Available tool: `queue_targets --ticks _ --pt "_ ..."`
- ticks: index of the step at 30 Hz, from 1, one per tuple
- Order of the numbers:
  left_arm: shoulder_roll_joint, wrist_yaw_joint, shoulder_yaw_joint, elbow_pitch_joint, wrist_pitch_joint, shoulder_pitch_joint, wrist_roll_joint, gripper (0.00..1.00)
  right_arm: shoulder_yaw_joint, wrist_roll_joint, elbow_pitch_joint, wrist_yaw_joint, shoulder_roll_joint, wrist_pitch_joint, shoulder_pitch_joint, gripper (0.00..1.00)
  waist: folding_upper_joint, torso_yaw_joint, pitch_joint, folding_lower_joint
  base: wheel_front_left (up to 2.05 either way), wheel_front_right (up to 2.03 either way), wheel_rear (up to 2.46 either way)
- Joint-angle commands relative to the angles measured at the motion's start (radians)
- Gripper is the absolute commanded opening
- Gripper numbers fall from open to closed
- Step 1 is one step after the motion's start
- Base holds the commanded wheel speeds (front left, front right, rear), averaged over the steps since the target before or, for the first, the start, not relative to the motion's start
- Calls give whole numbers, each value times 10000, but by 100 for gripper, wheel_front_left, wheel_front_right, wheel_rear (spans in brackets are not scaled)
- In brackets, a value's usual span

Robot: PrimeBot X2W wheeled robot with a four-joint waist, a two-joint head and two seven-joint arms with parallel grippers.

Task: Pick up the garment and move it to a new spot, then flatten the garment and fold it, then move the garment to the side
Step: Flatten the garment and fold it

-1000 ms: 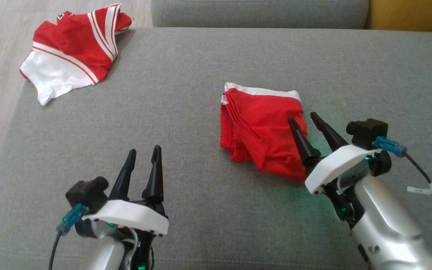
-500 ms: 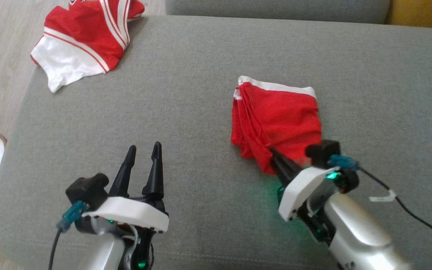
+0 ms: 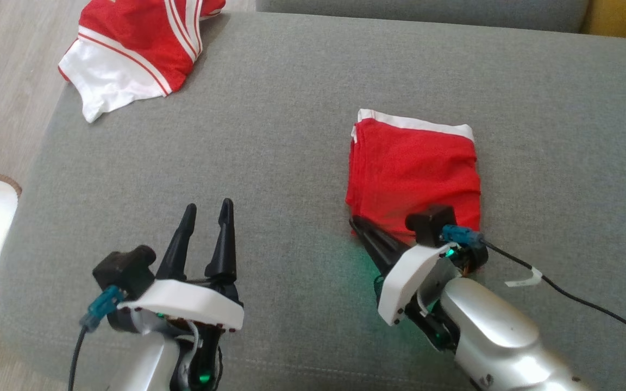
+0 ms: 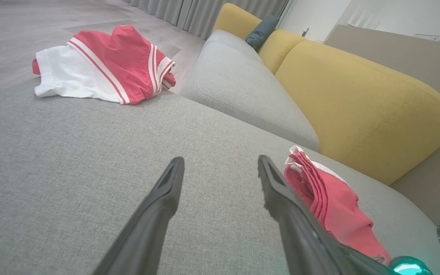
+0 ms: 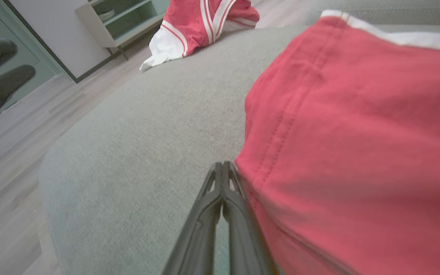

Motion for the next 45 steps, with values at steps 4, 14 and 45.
queue_targets --ticks 4,14,45 --pt "-12 -5 498 -368 -124 -382 153 100 73 95 -325 65 109 -715 -490 0 0 -127 -90 -1 0 0 0" --pt "53 -82 799 -349 -124 -372 480 100 -1856 -587 -1168 65 -2 -1724 -109 100 0 -834 -532 -1 0 0 0" --pt "-179 -184 1370 -242 -124 954 2063 100 -6749 -3549 -4764 65 590 -1463 3930 100 0 -1470 -1650 -1 0 0 0"
